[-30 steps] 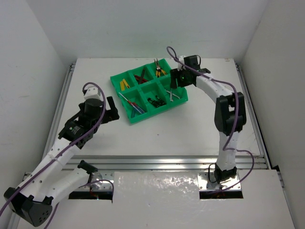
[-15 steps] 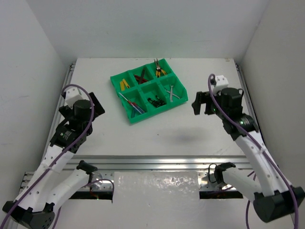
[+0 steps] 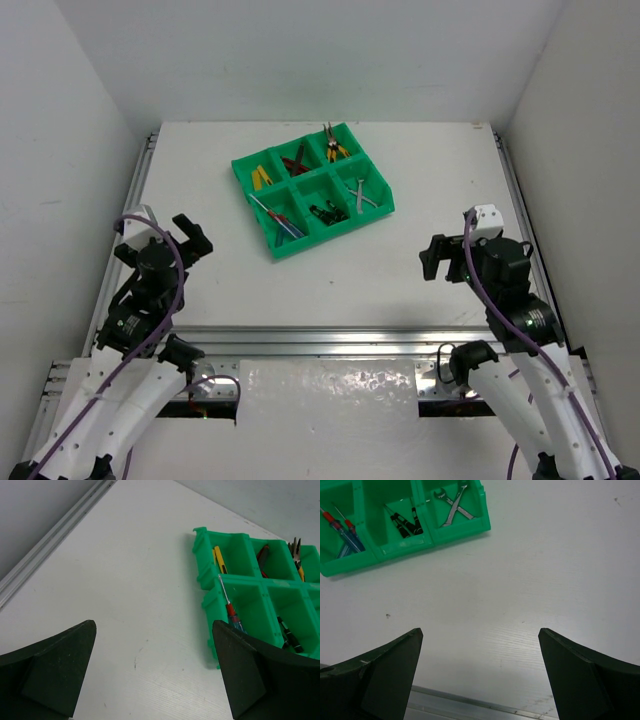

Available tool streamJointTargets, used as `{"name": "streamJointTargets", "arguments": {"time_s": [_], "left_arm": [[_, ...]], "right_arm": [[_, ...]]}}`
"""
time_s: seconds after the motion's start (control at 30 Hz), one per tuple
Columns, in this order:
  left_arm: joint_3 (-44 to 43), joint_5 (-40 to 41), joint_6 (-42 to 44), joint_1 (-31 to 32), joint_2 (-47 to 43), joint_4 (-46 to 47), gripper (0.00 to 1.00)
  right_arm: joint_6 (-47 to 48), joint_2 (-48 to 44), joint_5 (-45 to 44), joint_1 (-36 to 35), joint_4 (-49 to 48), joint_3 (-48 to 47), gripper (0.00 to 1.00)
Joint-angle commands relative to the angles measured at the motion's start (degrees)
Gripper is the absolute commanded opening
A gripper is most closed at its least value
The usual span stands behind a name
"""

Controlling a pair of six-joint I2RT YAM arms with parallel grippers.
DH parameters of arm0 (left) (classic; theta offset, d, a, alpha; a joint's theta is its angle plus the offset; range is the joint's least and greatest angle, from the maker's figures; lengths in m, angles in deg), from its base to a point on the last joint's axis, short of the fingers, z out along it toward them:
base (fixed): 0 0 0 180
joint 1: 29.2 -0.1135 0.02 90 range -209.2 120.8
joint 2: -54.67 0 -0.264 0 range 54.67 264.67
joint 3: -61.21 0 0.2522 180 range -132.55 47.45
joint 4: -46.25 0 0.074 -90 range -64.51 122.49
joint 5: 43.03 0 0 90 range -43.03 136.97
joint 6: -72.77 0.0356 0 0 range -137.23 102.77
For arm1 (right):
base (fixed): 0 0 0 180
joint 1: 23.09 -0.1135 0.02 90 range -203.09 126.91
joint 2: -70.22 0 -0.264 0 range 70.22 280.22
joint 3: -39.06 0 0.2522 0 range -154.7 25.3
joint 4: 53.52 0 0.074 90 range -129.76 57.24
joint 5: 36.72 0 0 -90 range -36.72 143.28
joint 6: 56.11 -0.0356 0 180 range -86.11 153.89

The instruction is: Sort the tools into containers

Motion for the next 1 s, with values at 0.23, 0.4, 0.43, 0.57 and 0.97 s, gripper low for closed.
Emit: {"name": "streamJointTargets", "arguments": {"time_s": [0.23, 0.4, 0.43, 0.57, 0.97], "left_arm": [[0.44, -2.51, 1.62, -0.5, -0.83, 4.26, 1.0], [1.32, -2.86, 1.89, -0.5, -1.97, 5.32, 1.0], [1.58, -2.86, 1.71, -0.5, -1.97, 5.41, 1.0], [2.46, -2.95, 0.83, -0.5, -2.06, 5.93, 1.0], [2.37, -2.6, 0.39, -0.5, -1.44, 5.32, 1.0]], "right_arm": [[-0.88, -0.86, 0.1, -0.49, -1.73, 1.51, 0.99], [-0.88, -0.51, 0.97, -0.4, -1.9, 1.69, 0.99], [-0.88, -0.42, 1.24, -0.49, -1.99, 1.69, 0.99], [-0.97, 0.28, 2.64, -0.4, -2.17, 1.87, 0.99], [-0.79, 2.21, 2.65, -0.4, -2.69, 1.69, 0.99]]}}
